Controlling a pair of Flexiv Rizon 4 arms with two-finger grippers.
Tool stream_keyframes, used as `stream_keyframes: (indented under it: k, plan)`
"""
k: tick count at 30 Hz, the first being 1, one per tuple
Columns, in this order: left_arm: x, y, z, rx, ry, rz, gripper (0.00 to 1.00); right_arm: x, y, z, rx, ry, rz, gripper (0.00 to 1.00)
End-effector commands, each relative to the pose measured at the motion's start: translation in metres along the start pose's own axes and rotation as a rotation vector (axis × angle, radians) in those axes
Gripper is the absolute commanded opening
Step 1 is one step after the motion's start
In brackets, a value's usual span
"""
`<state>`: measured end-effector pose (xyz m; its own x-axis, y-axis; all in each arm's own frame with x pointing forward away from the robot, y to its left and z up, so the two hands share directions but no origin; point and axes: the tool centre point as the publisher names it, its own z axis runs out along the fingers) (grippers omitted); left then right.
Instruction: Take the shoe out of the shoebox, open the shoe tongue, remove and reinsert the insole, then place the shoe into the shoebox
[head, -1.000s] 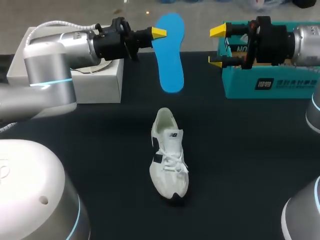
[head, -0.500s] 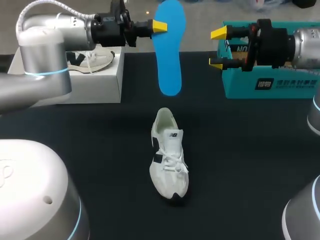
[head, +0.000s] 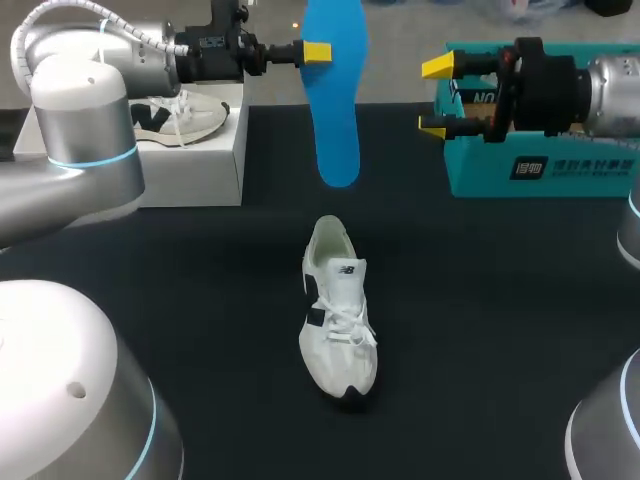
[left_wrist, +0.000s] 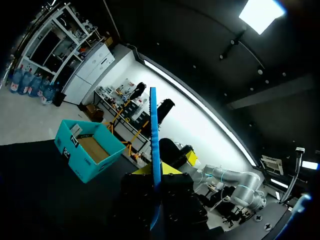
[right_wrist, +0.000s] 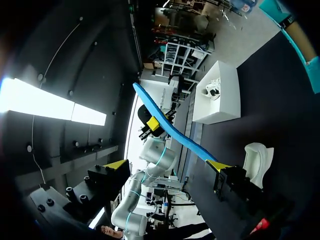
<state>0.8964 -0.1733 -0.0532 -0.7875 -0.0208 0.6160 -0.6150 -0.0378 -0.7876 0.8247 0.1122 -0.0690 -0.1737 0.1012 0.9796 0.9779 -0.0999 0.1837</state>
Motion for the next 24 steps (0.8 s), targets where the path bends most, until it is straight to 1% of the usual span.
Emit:
stream_keyframes:
  k: [1, 2, 3, 5, 20, 21, 22, 23, 24]
  plan:
    - [-0.018, -0.008, -0.006, -0.196, 0.119, 0.702, 0.0, -0.001, 0.001, 0.002, 0.0, -0.001, 0.001, 1.0]
    - [-0.019, -0.01, -0.005, -0.191, 0.134, 0.735, 0.0, -0.001, 0.001, 0.002, 0.0, -0.001, 0.001, 1.0]
    - [-0.02, -0.011, -0.004, -0.219, 0.152, 0.824, 0.0, -0.001, 0.001, 0.002, 0.0, -0.001, 0.001, 1.0]
    - [-0.024, -0.009, -0.003, -0.327, 0.169, 0.952, 0.0, -0.001, 0.001, 0.002, 0.0, -0.001, 0.001, 1.0]
    - [-0.024, -0.009, -0.003, -0.327, 0.169, 0.952, 0.0, -0.001, 0.001, 0.002, 0.0, -0.001, 0.001, 1.0]
    - [-0.03, -0.009, -0.004, -0.339, 0.112, 1.077, 0.0, -0.001, 0.001, 0.002, 0.0, -0.001, 0.001, 1.0]
    - [-0.034, -0.007, -0.004, -0.266, 0.085, 1.243, 0.0, -0.001, 0.001, 0.002, 0.0, -0.001, 0.001, 1.0]
    - [-0.035, -0.009, -0.005, -0.21, 0.058, 1.4, 0.0, -0.001, 0.001, 0.002, 0.0, -0.001, 0.001, 1.0]
    - [-0.034, -0.007, -0.006, -0.193, 0.065, 1.484, 0.0, -0.001, 0.001, 0.002, 0.0, -0.001, 0.001, 1.0]
